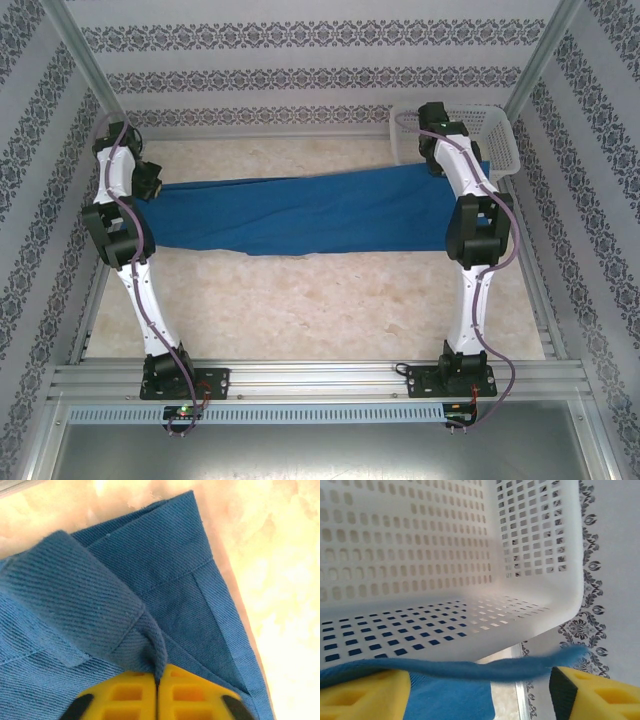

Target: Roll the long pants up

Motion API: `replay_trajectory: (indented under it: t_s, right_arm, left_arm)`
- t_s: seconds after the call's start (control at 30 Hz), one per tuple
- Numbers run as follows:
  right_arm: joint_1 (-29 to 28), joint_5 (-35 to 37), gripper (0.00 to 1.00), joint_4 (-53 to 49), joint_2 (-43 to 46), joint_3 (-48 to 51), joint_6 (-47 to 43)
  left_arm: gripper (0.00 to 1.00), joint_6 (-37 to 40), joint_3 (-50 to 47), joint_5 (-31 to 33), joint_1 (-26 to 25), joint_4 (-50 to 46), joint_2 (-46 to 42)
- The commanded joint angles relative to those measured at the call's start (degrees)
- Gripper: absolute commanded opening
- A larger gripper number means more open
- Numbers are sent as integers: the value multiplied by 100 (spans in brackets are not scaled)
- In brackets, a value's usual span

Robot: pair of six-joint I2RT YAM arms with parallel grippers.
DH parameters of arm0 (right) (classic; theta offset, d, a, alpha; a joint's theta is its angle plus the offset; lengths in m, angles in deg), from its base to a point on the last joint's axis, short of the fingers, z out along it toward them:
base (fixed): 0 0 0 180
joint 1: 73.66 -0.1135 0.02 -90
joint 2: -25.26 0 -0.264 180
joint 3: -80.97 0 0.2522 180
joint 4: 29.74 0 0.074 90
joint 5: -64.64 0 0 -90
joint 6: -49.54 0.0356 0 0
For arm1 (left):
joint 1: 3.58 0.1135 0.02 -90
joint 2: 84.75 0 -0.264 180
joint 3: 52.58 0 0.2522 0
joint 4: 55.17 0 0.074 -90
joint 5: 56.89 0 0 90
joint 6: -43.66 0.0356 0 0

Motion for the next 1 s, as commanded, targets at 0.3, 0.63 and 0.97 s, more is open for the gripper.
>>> replay_trajectory:
  t_s: [0.3,0.63,0.97]
  right_arm:
    - [-615,-1125,0,218,1771,2124,917]
    - [-623,-1423,0,-67,1126,2287,965]
    - [-263,-1967,0,-119,117,1625,963]
  left_arm:
    - [0,197,-599,-528,62,293,-748]
    - [0,-171,-3152,-808,-272,1612,-1497]
    - [0,210,-2653,-348,-282,1239,-726]
